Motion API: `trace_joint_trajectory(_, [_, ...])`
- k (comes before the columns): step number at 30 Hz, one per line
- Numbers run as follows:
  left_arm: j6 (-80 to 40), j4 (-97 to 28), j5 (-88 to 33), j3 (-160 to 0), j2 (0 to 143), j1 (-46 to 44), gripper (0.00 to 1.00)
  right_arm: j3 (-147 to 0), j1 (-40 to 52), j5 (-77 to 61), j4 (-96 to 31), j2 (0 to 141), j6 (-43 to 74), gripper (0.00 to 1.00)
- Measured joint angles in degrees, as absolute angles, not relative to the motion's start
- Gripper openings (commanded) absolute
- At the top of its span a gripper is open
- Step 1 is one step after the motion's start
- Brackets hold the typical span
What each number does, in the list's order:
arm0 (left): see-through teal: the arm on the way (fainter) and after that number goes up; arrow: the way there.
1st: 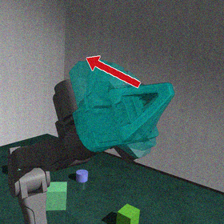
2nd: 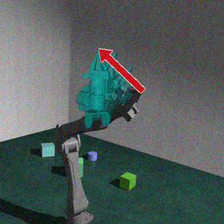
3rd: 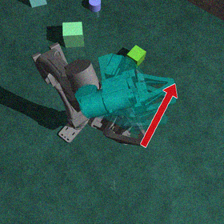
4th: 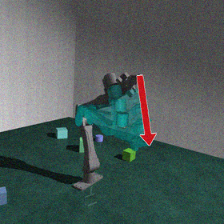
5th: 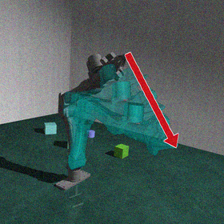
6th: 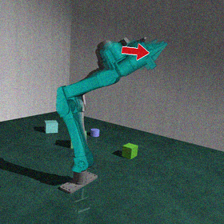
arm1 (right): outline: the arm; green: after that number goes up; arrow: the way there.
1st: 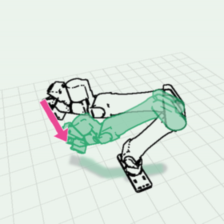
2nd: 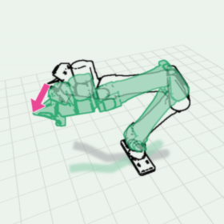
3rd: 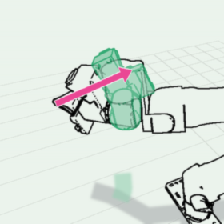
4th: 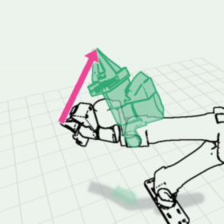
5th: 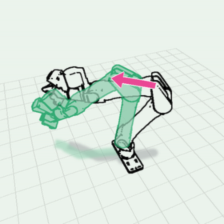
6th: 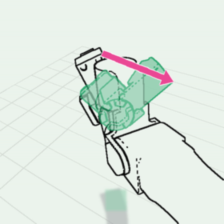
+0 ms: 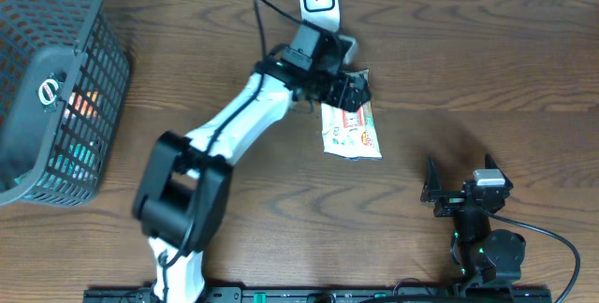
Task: Scan the item barcode
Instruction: 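Open the left gripper and drop the packet on the table, then move the left gripper back over the grey basket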
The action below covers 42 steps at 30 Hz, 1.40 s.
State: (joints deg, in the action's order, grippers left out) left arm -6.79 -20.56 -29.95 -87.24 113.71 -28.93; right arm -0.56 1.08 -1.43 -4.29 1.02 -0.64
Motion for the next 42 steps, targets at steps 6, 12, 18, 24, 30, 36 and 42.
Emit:
trace_joint_trajectory(6, [-5.91,-21.12,-30.11,-87.24,105.67,-23.79,0.98,-0.56,1.08,-1.43,-4.29,0.99,-0.64,0.99])
trace_joint_trajectory(12, [-5.91,-22.35,-30.09,-87.24,98.91,-17.82,0.98,-0.56,1.08,-1.43,-4.29,0.99,-0.64,0.99])
trace_joint_trajectory(18, [-5.91,-22.55,-29.82,-87.24,92.27,-13.04,0.98,-0.56,1.08,-1.43,-4.29,0.99,-0.64,0.99])
trace_joint_trajectory(24, [-5.89,-23.0,-24.25,-87.24,87.59,-9.43,0.98,-0.56,1.08,-1.43,-4.29,0.99,-0.64,0.99])
trace_joint_trajectory(30, [-5.89,-23.33,-18.28,-87.24,85.41,-6.11,0.98,-0.56,1.08,-1.43,-4.29,1.02,-0.62,0.99])
trace_joint_trajectory(36, [-5.87,-23.77,-11.38,-87.24,85.38,-1.56,0.98,-0.56,1.08,-1.45,-4.32,1.02,-0.64,0.99])
trace_joint_trajectory(42, [-5.85,-23.86,-9.02,-87.24,85.38,4.97,0.98,-0.56,1.08,-1.43,-4.29,1.02,-0.64,0.99])
